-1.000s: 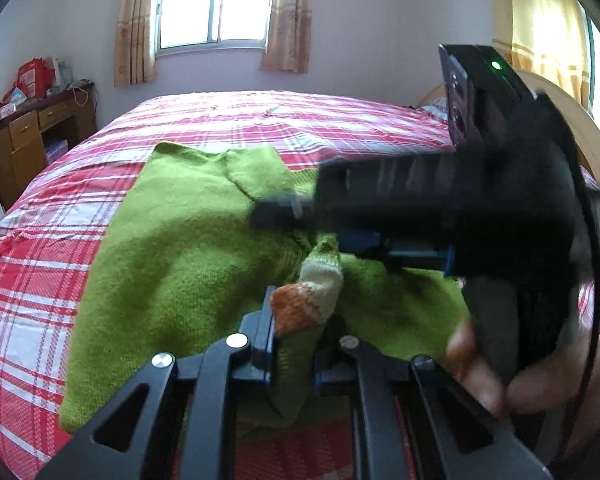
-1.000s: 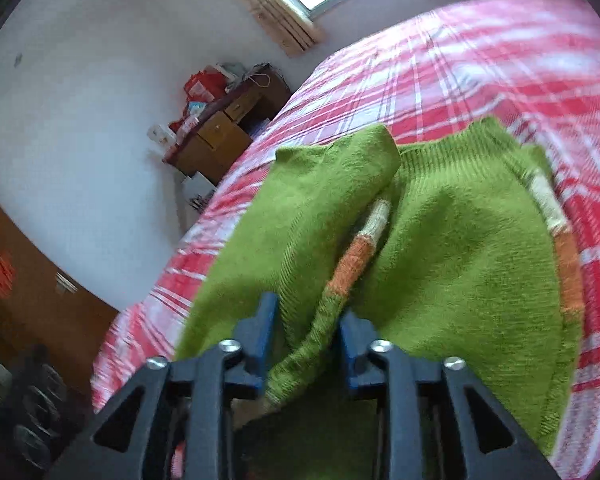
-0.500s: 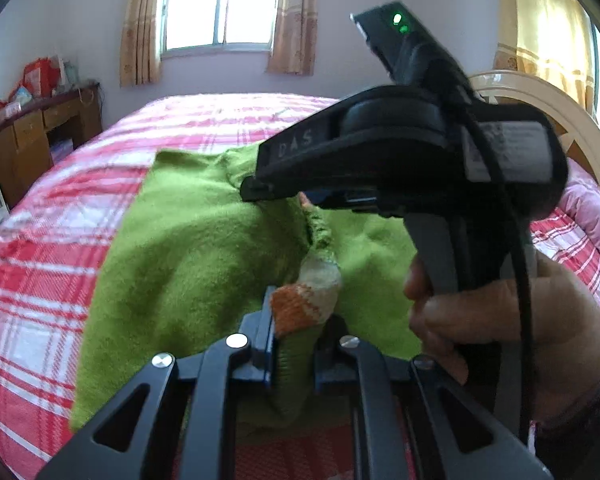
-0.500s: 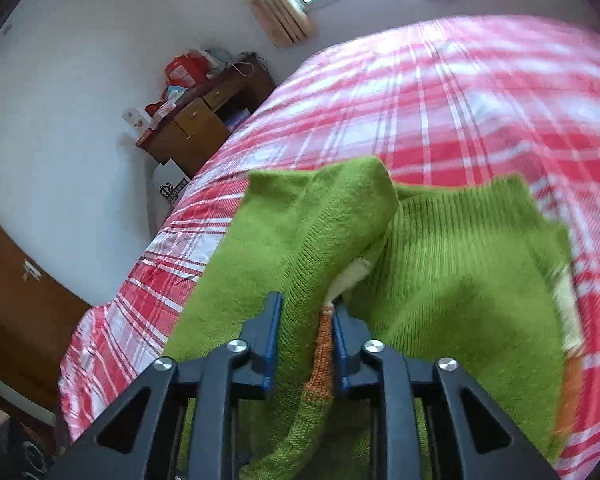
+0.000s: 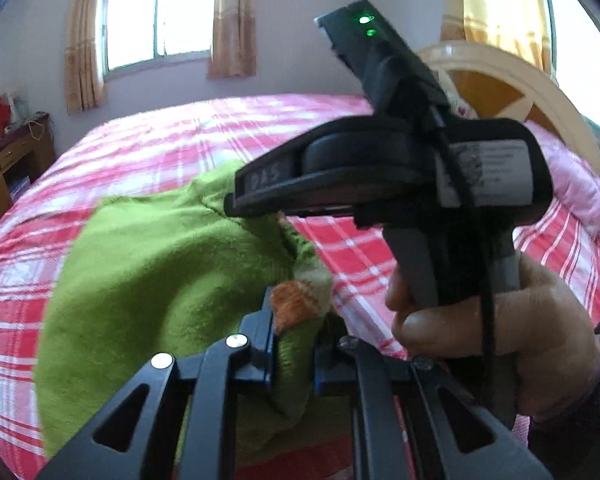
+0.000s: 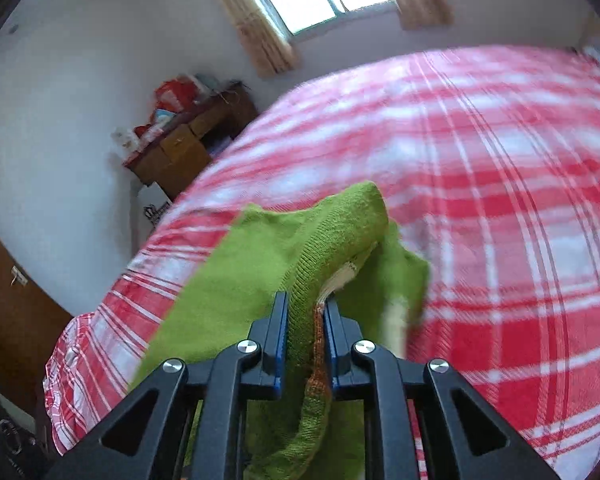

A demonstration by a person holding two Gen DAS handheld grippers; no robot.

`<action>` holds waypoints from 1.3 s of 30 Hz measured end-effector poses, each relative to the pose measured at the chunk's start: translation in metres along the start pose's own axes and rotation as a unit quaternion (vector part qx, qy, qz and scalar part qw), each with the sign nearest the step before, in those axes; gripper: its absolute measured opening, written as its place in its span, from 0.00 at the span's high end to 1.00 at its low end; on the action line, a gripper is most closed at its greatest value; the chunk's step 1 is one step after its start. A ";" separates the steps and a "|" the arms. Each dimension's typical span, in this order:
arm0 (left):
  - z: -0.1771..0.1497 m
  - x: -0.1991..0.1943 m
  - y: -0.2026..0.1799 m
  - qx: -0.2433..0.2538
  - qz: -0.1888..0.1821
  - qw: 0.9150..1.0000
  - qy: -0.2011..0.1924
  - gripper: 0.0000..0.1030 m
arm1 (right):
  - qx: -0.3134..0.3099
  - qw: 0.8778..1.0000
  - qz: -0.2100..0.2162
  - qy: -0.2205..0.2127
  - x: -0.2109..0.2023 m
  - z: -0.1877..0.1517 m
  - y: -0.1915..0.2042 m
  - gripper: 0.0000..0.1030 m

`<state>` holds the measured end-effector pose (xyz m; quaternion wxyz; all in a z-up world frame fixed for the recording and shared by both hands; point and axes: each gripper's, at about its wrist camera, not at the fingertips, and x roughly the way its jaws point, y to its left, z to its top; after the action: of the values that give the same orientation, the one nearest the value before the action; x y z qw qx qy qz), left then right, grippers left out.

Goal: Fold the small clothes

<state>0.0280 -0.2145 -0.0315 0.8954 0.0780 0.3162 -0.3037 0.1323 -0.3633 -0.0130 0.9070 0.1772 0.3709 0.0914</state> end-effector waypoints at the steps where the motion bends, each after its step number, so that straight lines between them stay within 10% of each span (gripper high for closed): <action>1: -0.002 0.004 -0.002 0.001 0.001 1.000 0.004 0.87 | 0.007 1.000 -0.007 0.008 0.005 -0.006 -0.010 0.85; 7: -0.007 -0.007 -0.001 0.004 -0.021 1.000 0.006 0.86 | 0.039 0.999 0.003 -0.003 0.008 -0.022 -0.029 0.85; 15: -0.046 -0.081 0.058 -0.009 -0.006 1.000 -0.017 0.38 | 0.093 0.995 -0.008 -0.039 -0.055 -0.050 -0.040 0.54; 18: -0.064 -0.102 0.085 -0.042 0.010 0.999 -0.012 0.38 | 0.101 0.993 0.006 -0.059 -0.095 -0.076 -0.030 0.53; 28: -0.069 -0.105 0.137 -0.093 0.079 0.992 -0.007 0.38 | -0.111 0.993 -0.020 -0.017 -0.091 -0.096 0.070 0.53; 33: -0.058 -0.090 0.143 -0.094 0.094 0.991 0.001 0.35 | -0.121 0.984 -0.110 0.065 -0.045 -0.107 0.053 0.58; 39: -0.062 -0.069 0.149 -0.099 0.096 0.990 0.027 0.35 | 0.010 1.000 -0.001 0.025 -0.076 -0.130 0.033 0.86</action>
<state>0.0416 -0.0405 -0.0462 0.9150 0.0270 0.3596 -0.1812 -0.0144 -0.3229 -0.0378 0.8958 0.1832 0.3945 0.0911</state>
